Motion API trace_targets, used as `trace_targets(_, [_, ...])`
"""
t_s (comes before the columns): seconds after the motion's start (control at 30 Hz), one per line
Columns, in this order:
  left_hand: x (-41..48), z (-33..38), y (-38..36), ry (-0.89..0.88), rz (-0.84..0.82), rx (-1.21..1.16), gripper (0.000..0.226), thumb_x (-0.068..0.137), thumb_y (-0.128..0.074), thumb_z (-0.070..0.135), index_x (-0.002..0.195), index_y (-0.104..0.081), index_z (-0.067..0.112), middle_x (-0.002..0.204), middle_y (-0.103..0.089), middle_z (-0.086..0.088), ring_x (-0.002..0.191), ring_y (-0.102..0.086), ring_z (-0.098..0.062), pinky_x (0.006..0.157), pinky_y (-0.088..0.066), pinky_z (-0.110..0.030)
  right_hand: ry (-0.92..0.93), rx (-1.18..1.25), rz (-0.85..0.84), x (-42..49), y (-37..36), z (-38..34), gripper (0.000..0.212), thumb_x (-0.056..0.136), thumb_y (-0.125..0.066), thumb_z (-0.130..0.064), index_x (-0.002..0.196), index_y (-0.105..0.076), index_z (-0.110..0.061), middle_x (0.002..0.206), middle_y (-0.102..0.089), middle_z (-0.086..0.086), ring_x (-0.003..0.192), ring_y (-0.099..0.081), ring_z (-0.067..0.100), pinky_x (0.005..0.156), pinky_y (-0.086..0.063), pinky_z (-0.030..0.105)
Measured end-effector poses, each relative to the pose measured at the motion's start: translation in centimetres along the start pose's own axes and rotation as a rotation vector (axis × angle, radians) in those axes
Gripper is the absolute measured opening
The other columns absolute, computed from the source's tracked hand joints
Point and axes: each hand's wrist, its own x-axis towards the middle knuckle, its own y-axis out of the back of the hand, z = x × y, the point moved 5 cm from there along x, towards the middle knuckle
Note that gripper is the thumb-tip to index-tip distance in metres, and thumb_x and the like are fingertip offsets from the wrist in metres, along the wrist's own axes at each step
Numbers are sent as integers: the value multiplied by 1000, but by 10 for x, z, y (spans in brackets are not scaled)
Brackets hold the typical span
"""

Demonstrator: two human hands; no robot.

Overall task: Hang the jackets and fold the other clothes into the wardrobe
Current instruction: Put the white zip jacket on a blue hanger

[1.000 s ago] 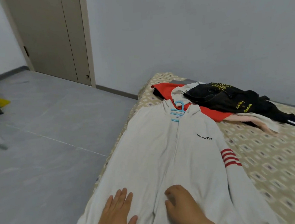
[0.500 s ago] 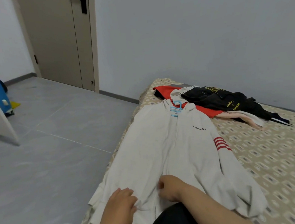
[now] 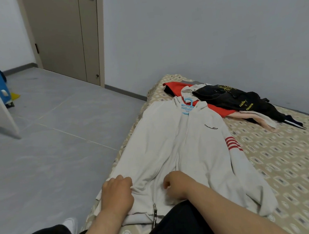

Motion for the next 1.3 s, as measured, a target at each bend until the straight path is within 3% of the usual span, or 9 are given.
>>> trace_targets(0.2, [-4,6,-1,5,47,-17,21,80,-48,6,79,-38,25,79,-37,8,78,-39,-18,65,-25,-31,211,93,-87,-1,-16,-14,25,79,-67,-22,103,-71,-22,107,-66,-6,99,-62,14,83,-50,24])
trace_targets(0.37, [-20,8,-2,149,-258,-129,20,82,-47,42,74,-48,24,70,-51,9,64,-48,-13,57,-35,-28,225,144,-153,-2,-17,-15,15,81,-63,-12,88,-76,-17,87,-70,-1,77,-58,9,78,-50,25])
trace_targets(0.53, [-64,29,-29,423,-771,-799,50,93,-47,51,71,-58,8,60,-64,-14,37,-53,-20,41,-37,-21,152,491,-90,-12,-3,-9,22,85,-61,-8,67,-65,-19,46,-53,-9,41,-43,7,43,-37,20])
trace_targets(0.63, [-70,42,-33,486,-644,-954,35,95,-55,39,78,-56,9,54,-58,-6,35,-48,-13,34,-25,-16,147,596,-41,-18,1,-6,23,87,-60,-4,67,-62,-16,40,-45,-8,36,-39,9,38,-33,20])
trace_targets(0.8, [-64,46,-30,600,-210,-1287,30,86,-67,12,66,-45,12,50,-54,-6,39,-45,-15,40,-35,-20,209,490,57,-28,11,-12,16,83,-62,-6,72,-65,-18,63,-62,-8,54,-53,3,57,-49,22])
trace_targets(0.9, [-64,50,-30,653,-224,-1551,19,93,-62,8,75,-55,10,61,-67,-4,52,-62,-14,52,-52,-26,265,302,143,-32,13,-18,2,79,-70,-22,78,-68,-23,91,-67,-1,82,-61,12,82,-52,30])
trace_targets(1.0, [-63,51,-27,636,-288,-1679,8,98,-57,11,101,-64,13,84,-77,-5,77,-74,-22,65,-58,-32,299,199,213,-38,9,-25,18,74,-72,-39,88,-66,-29,100,-52,-6,87,-57,13,82,-50,29])
trace_targets(1.17, [-59,46,-22,613,-254,-1765,11,99,-54,7,105,-63,9,87,-76,-9,77,-74,-28,59,-59,-36,372,186,201,-49,-7,-40,55,56,-73,-67,95,-52,-34,100,-37,-15,82,-54,10,73,-48,28])
trace_targets(1.3, [-59,41,-20,615,-242,-1744,5,97,-58,6,96,-63,6,77,-73,-9,71,-70,-26,60,-59,-33,357,189,181,-46,-6,-40,43,68,-79,-47,95,-49,-30,93,-51,-11,83,-55,12,73,-48,29])
